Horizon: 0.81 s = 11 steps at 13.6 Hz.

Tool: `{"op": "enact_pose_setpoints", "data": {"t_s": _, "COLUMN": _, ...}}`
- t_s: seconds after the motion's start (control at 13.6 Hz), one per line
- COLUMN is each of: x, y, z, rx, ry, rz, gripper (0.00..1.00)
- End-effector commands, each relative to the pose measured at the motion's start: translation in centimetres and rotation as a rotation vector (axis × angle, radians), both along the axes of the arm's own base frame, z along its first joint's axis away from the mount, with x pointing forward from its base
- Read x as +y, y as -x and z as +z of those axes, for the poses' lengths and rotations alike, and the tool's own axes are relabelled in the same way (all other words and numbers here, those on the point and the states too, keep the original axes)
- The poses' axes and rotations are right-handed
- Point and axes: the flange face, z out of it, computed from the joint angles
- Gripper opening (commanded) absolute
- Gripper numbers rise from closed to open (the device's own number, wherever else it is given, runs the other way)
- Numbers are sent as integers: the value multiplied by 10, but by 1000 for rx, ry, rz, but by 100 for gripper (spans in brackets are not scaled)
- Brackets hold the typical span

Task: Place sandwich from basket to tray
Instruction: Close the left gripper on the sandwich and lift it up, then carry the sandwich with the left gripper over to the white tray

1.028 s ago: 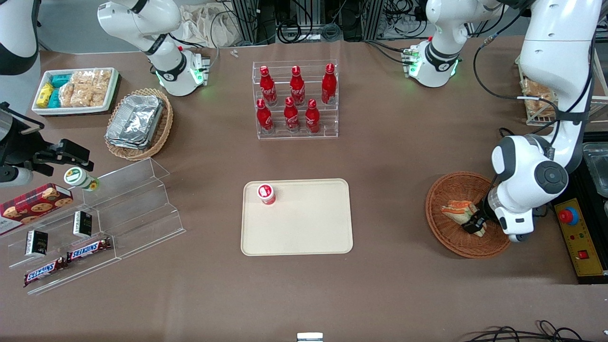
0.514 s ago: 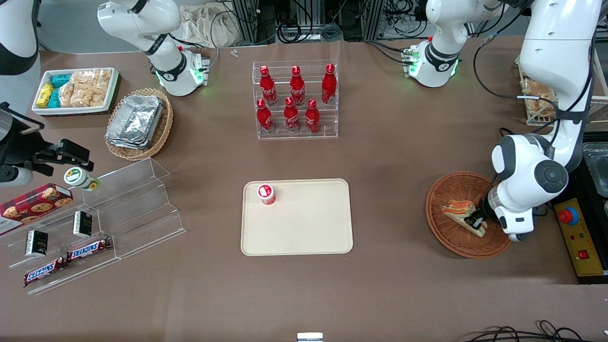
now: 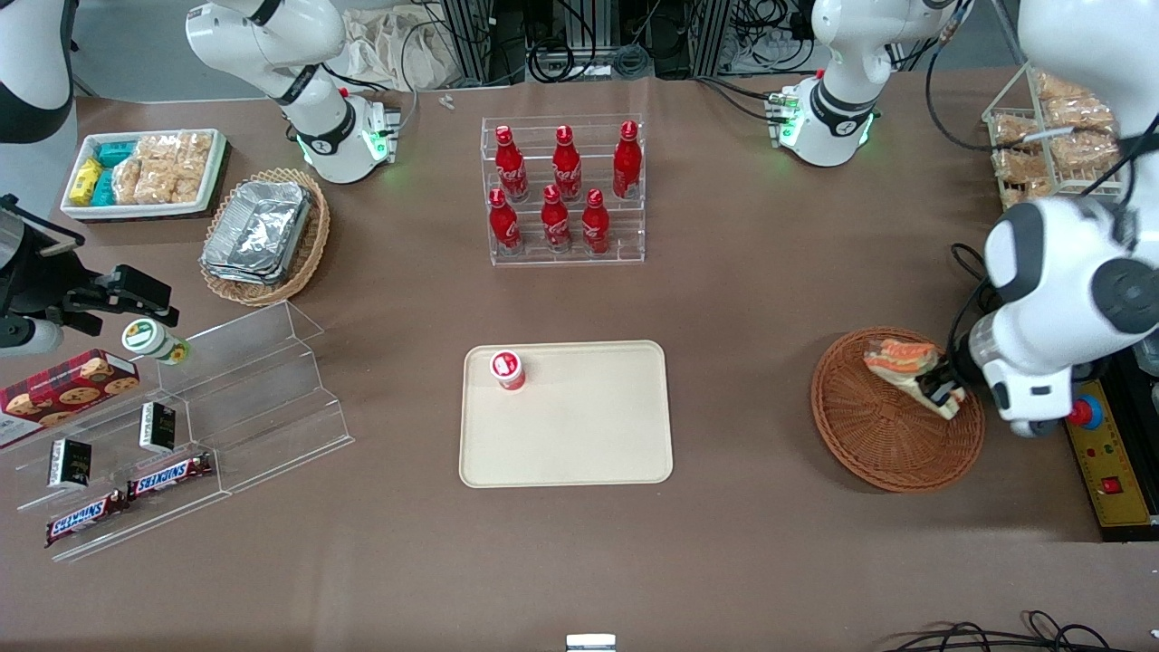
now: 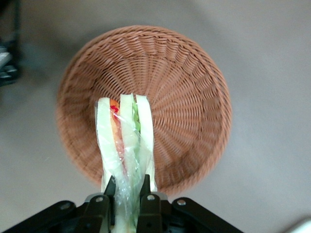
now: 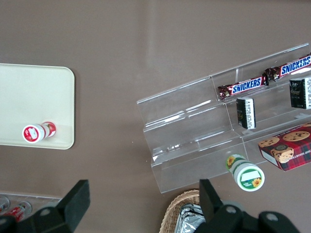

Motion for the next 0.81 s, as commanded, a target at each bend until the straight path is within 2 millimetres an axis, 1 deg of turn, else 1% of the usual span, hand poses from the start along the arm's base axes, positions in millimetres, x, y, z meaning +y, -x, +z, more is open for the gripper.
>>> {"op": "enact_pose_setpoints", "data": {"t_s": 0.0, "x": -26, "y": -2, "z": 102, "rx": 18, "ry": 1, "rz": -37, "gripper": 0}}
{"op": "enact_pose_setpoints", "data": {"t_s": 0.07, "x": -36, "y": 0, "z": 128, "rx": 12, "ry": 16, "rz": -102, "gripper": 0}}
{"op": "enact_pose_setpoints", "data": {"t_s": 0.15, "x": -40, "y": 3, "z": 144, "rx": 0, "ry": 23, "rz": -155, "gripper": 0}}
{"op": "enact_pose_setpoints", "data": {"t_s": 0.22, "x": -55, "y": 8, "z": 149, "rx": 4, "ry": 29, "rz": -218, "gripper": 0}}
{"op": "enact_pose_setpoints", "data": {"t_s": 0.29, "x": -74, "y": 12, "z": 151, "rx": 5, "ry": 38, "rz": -293, "gripper": 0}}
{"op": "enact_pose_setpoints", "data": {"t_s": 0.44, "x": -103, "y": 17, "z": 149, "rx": 9, "ry": 54, "rz": -391, "gripper": 0}}
{"op": "enact_pose_setpoints", "data": {"t_s": 0.51, "x": -122, "y": 19, "z": 144, "rx": 18, "ry": 67, "rz": -475, "gripper": 0}}
{"op": "enact_pose_setpoints", "data": {"t_s": 0.59, "x": -152, "y": 22, "z": 133, "rx": 38, "ry": 81, "rz": -555, "gripper": 0}}
{"op": "enact_pose_setpoints", "data": {"t_s": 0.66, "x": -178, "y": 28, "z": 130, "rx": 39, "ry": 89, "rz": -609, "gripper": 0}}
{"op": "enact_pose_setpoints", "data": {"t_s": 0.73, "x": -201, "y": 32, "z": 121, "rx": 46, "ry": 93, "rz": -654, "gripper": 0}}
